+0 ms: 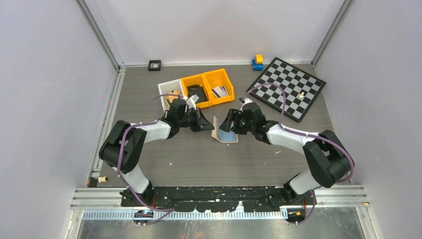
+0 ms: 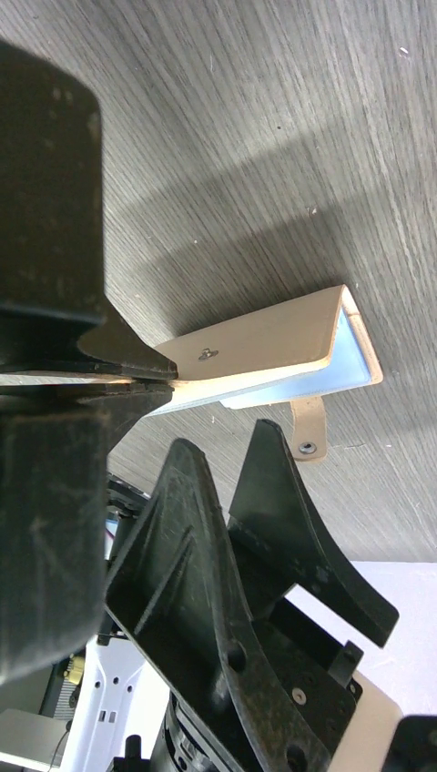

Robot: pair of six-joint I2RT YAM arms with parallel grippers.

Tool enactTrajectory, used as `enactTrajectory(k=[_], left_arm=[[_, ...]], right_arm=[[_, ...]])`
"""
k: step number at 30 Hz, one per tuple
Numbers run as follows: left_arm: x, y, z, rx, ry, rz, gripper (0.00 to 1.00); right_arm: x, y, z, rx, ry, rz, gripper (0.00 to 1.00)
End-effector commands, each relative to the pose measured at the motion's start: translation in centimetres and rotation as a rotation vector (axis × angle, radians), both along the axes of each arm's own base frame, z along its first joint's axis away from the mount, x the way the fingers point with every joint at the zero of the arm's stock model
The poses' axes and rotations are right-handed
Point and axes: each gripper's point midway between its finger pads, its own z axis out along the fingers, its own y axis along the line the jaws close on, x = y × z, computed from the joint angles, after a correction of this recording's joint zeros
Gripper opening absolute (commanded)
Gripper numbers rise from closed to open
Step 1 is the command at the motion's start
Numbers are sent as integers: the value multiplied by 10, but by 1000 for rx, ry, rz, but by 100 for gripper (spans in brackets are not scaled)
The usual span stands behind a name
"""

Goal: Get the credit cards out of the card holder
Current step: Remove the credit card from the card holder.

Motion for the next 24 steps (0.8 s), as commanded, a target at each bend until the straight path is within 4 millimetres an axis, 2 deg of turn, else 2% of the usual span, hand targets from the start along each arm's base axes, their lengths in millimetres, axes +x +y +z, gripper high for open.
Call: enactTrajectory(k=[1, 12, 19, 24], left_arm=[[10, -4, 25, -39, -86, -12, 0], [10, -5, 27, -49, -89, -14, 0], [10, -4, 26, -46, -86, -12, 0], [10, -4, 27, -45, -86, -12, 0]], right_arm=[[9, 25, 25, 87, -55, 71, 70], [8, 32, 11, 25, -14, 93, 70], [13, 25, -10, -65, 50, 57, 46], [12, 22, -15, -89, 72, 48, 36]])
